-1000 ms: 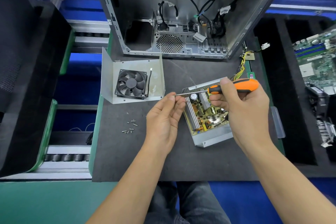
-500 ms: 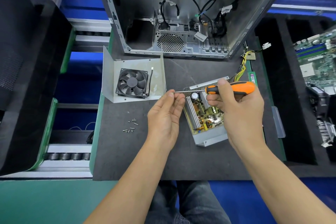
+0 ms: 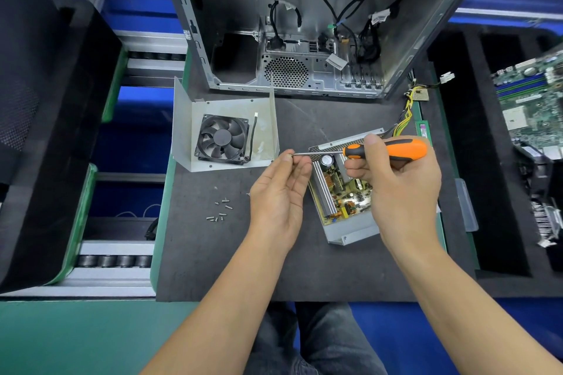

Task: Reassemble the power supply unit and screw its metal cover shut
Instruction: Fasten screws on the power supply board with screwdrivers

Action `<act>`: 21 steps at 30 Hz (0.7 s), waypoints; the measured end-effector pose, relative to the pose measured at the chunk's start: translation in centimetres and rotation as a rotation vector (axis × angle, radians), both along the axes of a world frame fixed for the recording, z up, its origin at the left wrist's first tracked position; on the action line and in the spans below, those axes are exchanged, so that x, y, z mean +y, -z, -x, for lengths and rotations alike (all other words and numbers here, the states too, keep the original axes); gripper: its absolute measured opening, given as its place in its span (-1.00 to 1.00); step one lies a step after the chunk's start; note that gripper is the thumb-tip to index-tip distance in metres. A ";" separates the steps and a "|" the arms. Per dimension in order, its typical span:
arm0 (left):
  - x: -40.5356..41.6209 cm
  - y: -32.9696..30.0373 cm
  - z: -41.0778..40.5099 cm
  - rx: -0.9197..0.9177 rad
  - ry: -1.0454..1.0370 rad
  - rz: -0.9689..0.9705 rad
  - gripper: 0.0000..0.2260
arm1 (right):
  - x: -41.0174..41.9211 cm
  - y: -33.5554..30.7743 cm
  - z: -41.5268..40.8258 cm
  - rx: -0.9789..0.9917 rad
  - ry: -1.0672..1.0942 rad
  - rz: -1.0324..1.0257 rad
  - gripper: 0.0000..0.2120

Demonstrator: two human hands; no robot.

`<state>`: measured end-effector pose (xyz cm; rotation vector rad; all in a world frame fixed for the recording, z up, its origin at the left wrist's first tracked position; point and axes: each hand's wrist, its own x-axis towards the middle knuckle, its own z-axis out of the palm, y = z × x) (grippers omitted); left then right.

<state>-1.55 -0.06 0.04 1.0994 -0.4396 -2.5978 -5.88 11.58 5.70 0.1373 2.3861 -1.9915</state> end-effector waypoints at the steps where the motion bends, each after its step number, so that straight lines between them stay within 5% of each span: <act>1: 0.0 0.0 0.0 0.001 -0.001 -0.002 -0.93 | 0.0 0.0 0.0 0.002 0.001 0.000 -0.70; 21: -0.4 1.0 -0.6 0.060 0.118 0.172 -0.88 | 0.0 -0.3 0.6 -0.062 0.074 0.176 -0.78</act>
